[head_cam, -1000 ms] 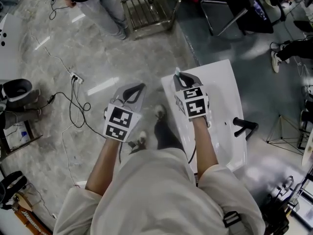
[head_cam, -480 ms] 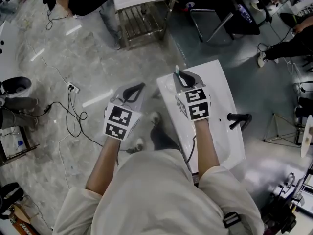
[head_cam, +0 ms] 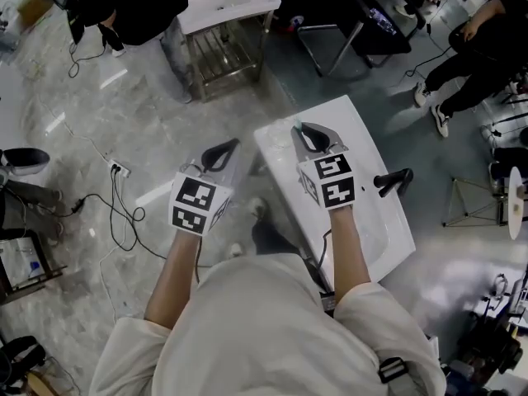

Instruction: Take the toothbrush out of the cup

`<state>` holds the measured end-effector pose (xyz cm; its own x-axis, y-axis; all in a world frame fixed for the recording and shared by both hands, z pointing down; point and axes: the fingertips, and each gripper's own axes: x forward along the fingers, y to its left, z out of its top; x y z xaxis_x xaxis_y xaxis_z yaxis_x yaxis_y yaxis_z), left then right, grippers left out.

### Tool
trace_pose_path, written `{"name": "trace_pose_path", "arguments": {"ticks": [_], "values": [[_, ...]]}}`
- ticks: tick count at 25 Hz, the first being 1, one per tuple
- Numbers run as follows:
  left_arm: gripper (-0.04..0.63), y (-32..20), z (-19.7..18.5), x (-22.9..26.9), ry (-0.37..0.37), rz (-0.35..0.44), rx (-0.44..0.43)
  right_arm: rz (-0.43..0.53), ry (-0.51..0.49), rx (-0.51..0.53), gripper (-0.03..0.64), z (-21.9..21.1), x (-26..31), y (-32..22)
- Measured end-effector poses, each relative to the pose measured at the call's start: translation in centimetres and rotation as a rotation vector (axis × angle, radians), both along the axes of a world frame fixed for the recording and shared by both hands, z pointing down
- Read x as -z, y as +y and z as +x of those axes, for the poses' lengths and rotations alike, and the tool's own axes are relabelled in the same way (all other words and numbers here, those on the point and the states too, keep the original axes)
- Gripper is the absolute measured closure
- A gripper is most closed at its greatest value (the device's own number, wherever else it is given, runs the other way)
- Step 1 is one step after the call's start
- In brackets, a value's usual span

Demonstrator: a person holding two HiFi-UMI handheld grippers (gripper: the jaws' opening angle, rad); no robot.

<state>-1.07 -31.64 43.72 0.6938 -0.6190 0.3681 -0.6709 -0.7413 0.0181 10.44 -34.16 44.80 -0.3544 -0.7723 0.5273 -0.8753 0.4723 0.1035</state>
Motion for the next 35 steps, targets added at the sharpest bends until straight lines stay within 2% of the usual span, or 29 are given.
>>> {"name": "trace_pose_path", "arguments": {"ticks": [9, 20, 27, 35], "values": [[0.594, 4.6, -1.6, 3.0, -0.004, 0.082, -0.015, 0.062, -0.037, -0.081, 0.574, 0.6, 3.0, 8.0], [0.594, 11.2, -0.1, 7.7, 0.01, 0.211, -0.069, 0.163, -0.079, -0.143, 0.574, 1.4, 7.7, 17.0], [0.592, 15.9, -0.2, 9.7, 0.015, 0.268, -0.094, 0.236, -0.113, -0.156, 0.574, 0.8, 10.5, 22.1], [0.592, 20.7, -0.3, 10.3, -0.007, 0.312, -0.118, 0.268, -0.119, -0.15, 0.574, 0.0, 11.2, 27.0]]}}
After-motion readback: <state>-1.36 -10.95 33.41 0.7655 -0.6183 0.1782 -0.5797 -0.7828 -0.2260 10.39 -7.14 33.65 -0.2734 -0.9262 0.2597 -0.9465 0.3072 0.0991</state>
